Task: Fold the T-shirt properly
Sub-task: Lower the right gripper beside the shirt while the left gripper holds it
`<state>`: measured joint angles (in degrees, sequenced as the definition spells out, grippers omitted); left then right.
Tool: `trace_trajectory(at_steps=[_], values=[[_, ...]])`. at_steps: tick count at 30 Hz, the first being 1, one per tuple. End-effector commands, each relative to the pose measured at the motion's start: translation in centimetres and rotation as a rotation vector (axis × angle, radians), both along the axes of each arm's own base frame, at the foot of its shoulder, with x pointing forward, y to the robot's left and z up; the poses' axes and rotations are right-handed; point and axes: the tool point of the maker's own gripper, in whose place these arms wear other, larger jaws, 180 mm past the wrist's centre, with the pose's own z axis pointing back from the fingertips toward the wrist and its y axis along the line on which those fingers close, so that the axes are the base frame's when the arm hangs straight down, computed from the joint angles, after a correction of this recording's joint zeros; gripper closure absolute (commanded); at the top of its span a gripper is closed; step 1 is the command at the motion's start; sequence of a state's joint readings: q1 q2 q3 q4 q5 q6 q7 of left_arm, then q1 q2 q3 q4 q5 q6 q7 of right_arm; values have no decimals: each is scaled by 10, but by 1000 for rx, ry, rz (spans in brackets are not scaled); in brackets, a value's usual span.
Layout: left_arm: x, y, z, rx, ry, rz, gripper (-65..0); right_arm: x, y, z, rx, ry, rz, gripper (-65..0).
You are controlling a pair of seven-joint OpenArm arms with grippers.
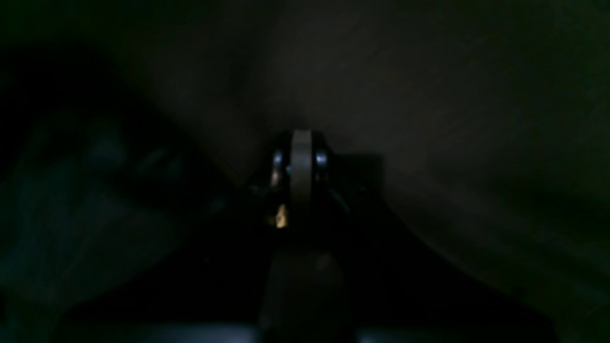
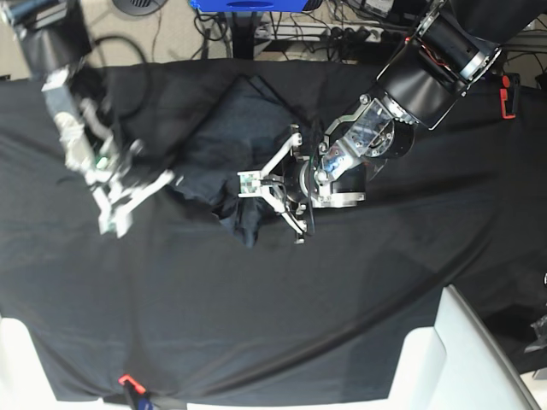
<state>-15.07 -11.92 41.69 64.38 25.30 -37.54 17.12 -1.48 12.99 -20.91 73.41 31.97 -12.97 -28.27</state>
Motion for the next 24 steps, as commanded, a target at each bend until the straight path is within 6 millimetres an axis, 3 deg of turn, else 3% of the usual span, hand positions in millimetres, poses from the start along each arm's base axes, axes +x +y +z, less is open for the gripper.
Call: trace_trajectory(at_steps=[1, 6, 12, 15, 19, 24], values=[[-23, 16, -22, 113, 68, -24, 0, -15, 11, -3, 33, 53, 7, 0], [-14, 5, -15, 98, 46, -36, 0, -38, 25, 4, 49, 84, 11, 0], [7, -23, 3, 53, -2, -56, 0, -57, 32, 5, 70, 110, 20, 0], [5, -39, 6, 26, -9, -127, 0, -70, 35, 2, 78, 130, 21, 0], [-3, -39, -5, 82, 6, -212, 0, -81, 42, 6, 97, 131, 27, 0], [-5, -53, -1, 34, 6, -268, 0, -90, 51, 10, 122, 135, 24, 0]])
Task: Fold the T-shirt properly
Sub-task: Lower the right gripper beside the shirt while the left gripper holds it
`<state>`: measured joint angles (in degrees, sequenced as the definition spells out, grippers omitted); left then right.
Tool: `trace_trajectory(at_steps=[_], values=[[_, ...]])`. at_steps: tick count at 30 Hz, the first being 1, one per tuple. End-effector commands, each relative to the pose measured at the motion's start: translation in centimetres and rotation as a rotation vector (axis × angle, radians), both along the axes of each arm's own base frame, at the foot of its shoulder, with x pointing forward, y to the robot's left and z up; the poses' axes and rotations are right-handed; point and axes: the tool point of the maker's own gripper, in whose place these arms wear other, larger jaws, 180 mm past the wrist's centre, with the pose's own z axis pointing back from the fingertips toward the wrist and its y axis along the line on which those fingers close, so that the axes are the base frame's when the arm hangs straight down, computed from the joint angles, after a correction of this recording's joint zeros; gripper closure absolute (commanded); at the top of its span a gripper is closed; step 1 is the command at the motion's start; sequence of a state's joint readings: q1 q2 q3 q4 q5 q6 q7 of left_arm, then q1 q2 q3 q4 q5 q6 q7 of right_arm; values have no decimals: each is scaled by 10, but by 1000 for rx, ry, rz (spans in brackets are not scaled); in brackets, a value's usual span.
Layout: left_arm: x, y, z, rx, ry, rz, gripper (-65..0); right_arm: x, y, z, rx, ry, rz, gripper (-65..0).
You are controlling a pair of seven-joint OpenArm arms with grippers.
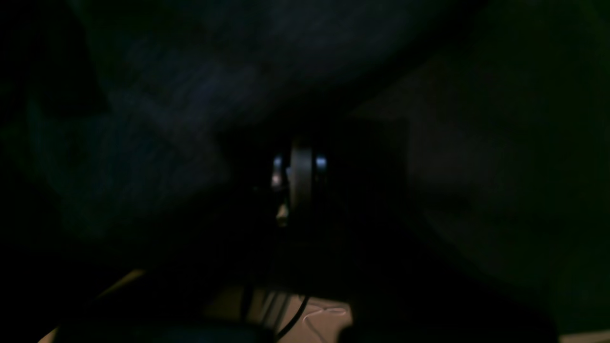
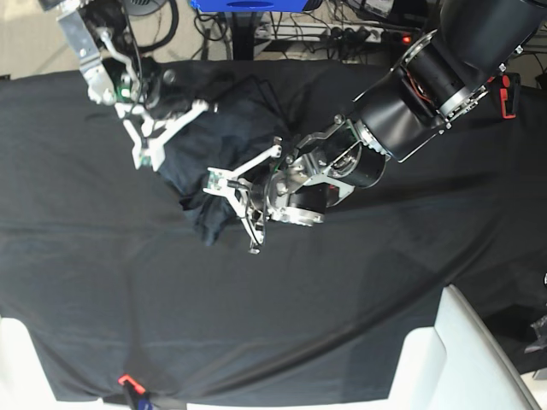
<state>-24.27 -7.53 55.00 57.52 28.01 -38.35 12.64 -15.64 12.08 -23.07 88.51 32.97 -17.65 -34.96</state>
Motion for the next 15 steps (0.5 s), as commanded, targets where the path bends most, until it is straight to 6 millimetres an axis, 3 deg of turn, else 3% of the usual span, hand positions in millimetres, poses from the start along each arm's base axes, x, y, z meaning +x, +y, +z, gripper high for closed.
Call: trace_trajectory(at_steps=[1, 5, 8, 10, 15], values=[[-14, -8, -3, -19, 48, -28, 0, 3, 8, 6, 21, -10, -23, 0], [-9, -24, 7, -73, 41, -52, 0, -10, 27, 3, 16, 35, -21, 0], [-6, -31, 13, -103, 38, -62, 0, -9, 35, 2, -2, 42, -17, 0], [-2, -32, 17, -112, 30, -67, 0, -7, 28, 2, -28, 51, -62, 0], [3, -28, 19, -112, 24, -63, 0, -7, -15, 1, -74, 72, -235, 0]])
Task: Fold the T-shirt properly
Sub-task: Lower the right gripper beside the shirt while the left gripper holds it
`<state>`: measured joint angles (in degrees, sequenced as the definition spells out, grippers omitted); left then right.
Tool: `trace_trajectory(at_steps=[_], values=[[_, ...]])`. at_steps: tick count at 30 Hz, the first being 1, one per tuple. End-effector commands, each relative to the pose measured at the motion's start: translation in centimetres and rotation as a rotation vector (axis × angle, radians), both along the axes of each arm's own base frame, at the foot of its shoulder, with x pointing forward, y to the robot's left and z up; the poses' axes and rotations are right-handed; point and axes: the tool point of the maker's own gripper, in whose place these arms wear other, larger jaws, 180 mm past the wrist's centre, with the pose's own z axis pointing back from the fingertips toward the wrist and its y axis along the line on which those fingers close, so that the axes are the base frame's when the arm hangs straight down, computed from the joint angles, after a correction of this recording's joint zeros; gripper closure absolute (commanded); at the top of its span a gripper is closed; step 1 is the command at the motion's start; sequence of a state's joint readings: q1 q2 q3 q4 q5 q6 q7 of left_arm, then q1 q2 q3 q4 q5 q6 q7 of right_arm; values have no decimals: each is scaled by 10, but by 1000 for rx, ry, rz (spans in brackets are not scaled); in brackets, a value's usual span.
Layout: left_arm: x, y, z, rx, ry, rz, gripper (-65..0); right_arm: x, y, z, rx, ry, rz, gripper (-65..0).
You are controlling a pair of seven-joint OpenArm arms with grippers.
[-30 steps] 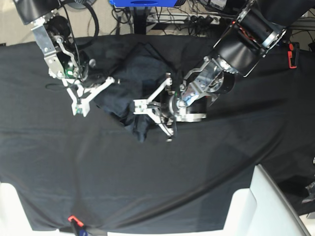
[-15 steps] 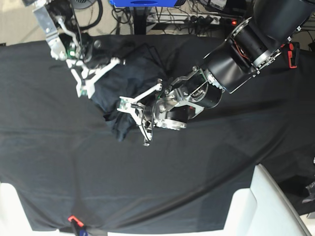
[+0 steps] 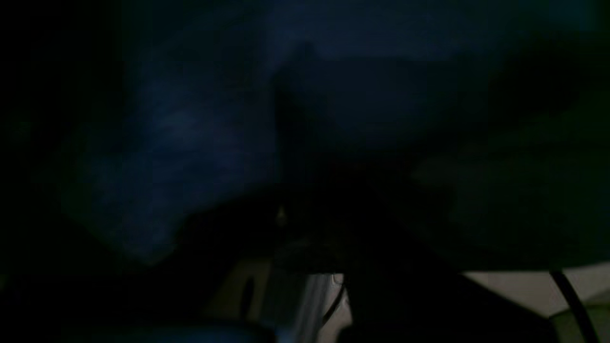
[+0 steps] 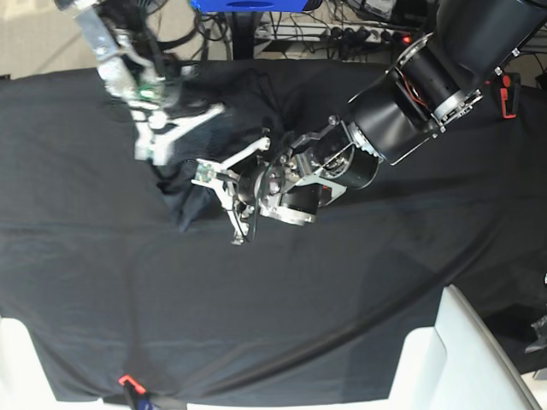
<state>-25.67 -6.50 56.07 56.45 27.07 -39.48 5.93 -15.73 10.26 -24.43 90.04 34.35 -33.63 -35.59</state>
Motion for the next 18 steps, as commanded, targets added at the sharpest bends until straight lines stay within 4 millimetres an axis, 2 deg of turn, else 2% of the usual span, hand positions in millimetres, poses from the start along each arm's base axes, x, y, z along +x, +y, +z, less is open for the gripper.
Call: trace_trajectory(at_steps=[1, 6, 9, 11, 14, 18], values=[[9, -3, 8, -6, -18, -6, 0, 1, -14, 2, -26, -7, -34, 0], [8, 3, 7, -7, -14, -6, 0, -4, -68, 0, -81, 3, -195, 0], [8, 4, 6, -5, -11, -5, 0, 0, -86, 3, -98, -7, -245, 0], [8, 5, 4, 0, -7, -4, 0, 7, -89, 5, -101, -22, -253, 0], [8, 6, 4, 0, -7, -3, 0, 29, -89, 13, -96, -64, -256, 0], [8, 5, 5, -2, -9, -5, 0, 71, -90, 29, -89, -141, -257, 0]])
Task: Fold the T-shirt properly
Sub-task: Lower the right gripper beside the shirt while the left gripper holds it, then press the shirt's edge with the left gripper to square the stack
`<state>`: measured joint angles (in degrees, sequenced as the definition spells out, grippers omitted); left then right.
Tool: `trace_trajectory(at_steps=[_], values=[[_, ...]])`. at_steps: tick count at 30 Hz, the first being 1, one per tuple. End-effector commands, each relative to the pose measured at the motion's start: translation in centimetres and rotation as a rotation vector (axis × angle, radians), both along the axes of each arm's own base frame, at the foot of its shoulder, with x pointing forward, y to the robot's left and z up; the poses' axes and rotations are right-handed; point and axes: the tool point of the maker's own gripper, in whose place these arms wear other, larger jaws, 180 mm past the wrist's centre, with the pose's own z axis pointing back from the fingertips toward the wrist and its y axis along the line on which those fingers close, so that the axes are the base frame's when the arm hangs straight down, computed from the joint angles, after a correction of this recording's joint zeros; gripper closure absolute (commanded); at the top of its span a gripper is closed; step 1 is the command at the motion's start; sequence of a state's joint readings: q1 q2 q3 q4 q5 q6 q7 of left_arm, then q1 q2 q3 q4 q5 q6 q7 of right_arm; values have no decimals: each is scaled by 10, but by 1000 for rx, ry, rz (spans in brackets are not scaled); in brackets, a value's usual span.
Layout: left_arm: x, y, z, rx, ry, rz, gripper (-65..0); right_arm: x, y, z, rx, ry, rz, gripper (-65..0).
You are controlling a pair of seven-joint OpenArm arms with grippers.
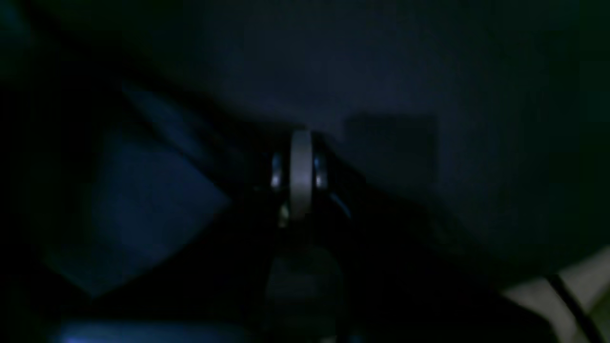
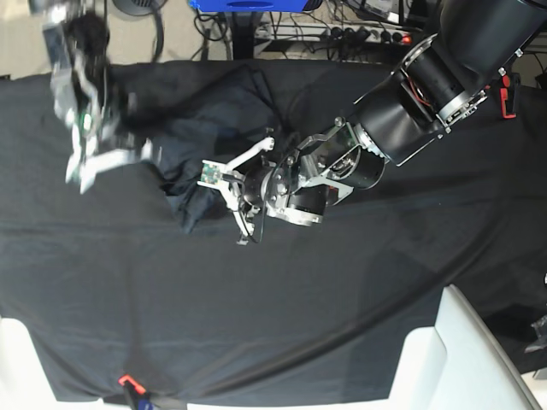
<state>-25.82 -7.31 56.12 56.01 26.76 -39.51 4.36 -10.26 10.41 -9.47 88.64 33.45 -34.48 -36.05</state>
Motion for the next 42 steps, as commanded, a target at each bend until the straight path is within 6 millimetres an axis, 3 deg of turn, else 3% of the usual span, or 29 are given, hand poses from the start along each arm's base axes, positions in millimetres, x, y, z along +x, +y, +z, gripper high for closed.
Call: trace_trajectory(at_steps=[1, 6, 11, 21, 24, 28, 31, 42], values=[[8, -1, 6, 8, -21, -9, 0, 15, -5, 7, -14, -32, -1, 0], [9, 9, 4, 21, -22, -3, 0, 48, -13, 7, -29, -43, -19, 0], [10, 15, 3, 31, -24, 2, 0, 56, -12, 7, -27, -44, -24, 0], [19, -4, 17, -37, -33, -28, 0, 14, 21, -18, 35, 37, -16, 0], [18, 2, 7, 9, -19, -44, 0, 2, 27, -24, 47, 61, -19, 0], [14, -5, 4, -16, 13, -60, 0, -12, 28, -31, 12, 86, -6, 0], [13, -13, 2, -33, 33, -60, 0, -26, 41, -37, 14, 109, 1, 0], [36, -33, 23, -119, 39, -76, 0, -46, 67, -39, 12, 128, 15, 0]])
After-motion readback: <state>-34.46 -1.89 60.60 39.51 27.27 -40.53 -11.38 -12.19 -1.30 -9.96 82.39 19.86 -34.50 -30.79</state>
